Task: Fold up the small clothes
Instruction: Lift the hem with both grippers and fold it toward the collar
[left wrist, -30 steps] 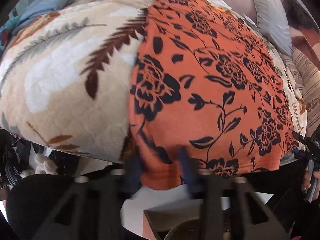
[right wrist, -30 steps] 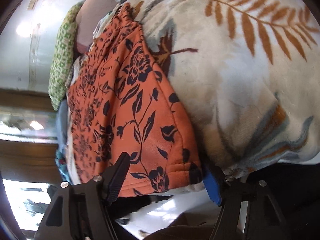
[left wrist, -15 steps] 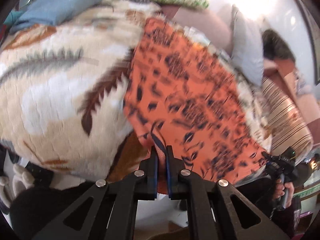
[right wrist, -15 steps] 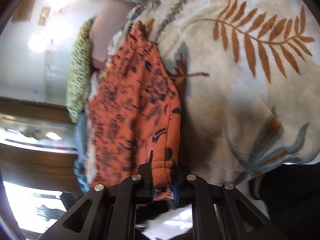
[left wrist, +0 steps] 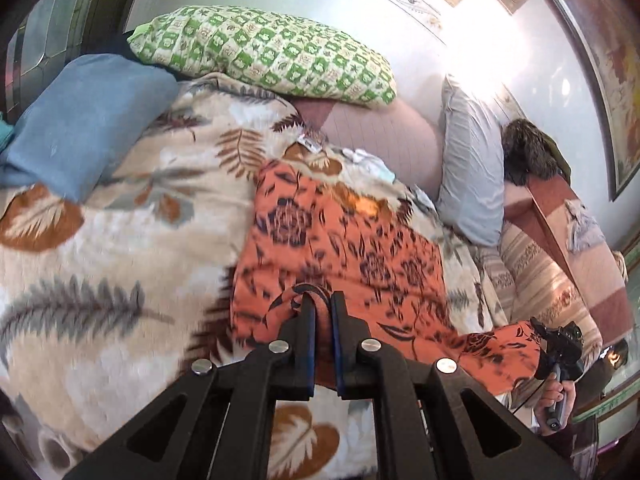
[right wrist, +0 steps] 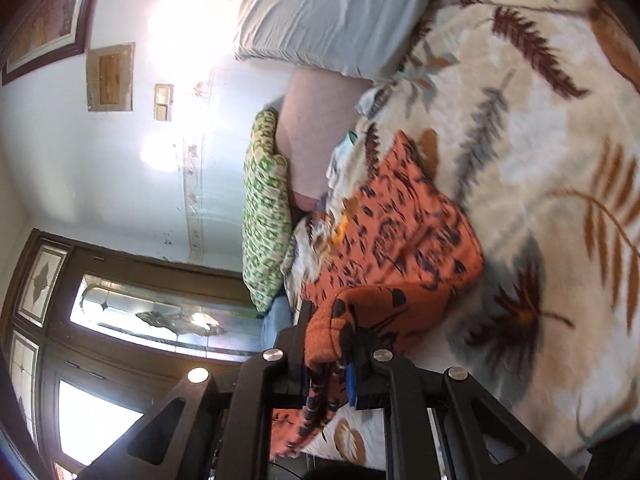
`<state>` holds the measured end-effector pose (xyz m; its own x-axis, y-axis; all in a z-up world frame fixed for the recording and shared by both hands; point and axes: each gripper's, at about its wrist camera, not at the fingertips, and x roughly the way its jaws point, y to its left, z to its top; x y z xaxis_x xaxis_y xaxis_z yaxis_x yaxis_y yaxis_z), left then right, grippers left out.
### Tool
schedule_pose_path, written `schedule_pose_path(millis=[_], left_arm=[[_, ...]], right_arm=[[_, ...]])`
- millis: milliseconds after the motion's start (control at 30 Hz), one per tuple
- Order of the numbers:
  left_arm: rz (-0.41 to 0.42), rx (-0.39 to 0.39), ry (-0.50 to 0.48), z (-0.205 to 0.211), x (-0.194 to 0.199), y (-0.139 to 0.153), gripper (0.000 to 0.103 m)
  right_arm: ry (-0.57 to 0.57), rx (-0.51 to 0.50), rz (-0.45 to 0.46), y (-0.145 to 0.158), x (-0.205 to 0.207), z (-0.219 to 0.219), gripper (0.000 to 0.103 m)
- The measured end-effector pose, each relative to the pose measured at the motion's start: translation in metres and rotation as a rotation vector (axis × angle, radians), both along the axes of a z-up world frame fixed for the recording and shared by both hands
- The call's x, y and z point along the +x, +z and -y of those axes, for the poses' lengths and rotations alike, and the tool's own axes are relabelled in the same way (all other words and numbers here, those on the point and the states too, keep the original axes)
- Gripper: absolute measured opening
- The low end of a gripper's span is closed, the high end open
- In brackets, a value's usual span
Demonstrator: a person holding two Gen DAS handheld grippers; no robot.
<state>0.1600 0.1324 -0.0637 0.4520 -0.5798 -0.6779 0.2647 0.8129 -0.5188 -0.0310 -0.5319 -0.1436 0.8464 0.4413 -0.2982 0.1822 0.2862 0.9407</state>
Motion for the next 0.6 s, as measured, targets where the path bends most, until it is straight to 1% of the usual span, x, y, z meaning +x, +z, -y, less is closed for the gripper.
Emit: schedule_pose_path(millis=[67, 167, 267, 333, 400, 500, 533, 567, 600], left_arm=[[-0.001, 0.013, 0.004, 0.008, 0.032, 0.002, 0.007], [-0.008, 0.028, 0.011, 0.019, 0.075, 0.004, 0.007], [-0.024, 0.053, 0.006, 0.039, 0.125, 0.001, 0.007], [-0.034, 0.075, 0.001, 0.053, 0.155, -0.004, 0.007], [-0.063, 0.107, 0.003, 0.067, 0.187, -0.016, 0.007], [-0.118, 0.15, 0.021, 0.083, 0.229, -0.045, 0.007], [-0.151, 0.159, 0.013, 0.09, 0.244, -0.06, 0.007], [-0.183, 0.169, 0.006, 0.095, 0.254, -0.072, 0.008], [-0.217, 0.199, 0.019, 0.1, 0.265, -0.087, 0.008]], right_arm=[[-0.014, 0.005, 0.002, 0.005, 0.021, 0.014, 0.014], [-0.036, -0.022, -0.023, 0.009, 0.062, 0.028, 0.014], [-0.054, -0.03, -0.044, 0.005, 0.109, 0.043, 0.014], [-0.067, -0.026, -0.069, -0.003, 0.145, 0.053, 0.014], [-0.079, -0.013, -0.115, -0.017, 0.178, 0.062, 0.014], [-0.072, 0.048, -0.174, -0.052, 0.226, 0.076, 0.014], [-0.086, 0.062, -0.208, -0.065, 0.236, 0.079, 0.017], [-0.101, 0.08, -0.264, -0.081, 0.246, 0.082, 0.017], [-0.095, 0.091, -0.319, -0.096, 0.256, 0.085, 0.02]])
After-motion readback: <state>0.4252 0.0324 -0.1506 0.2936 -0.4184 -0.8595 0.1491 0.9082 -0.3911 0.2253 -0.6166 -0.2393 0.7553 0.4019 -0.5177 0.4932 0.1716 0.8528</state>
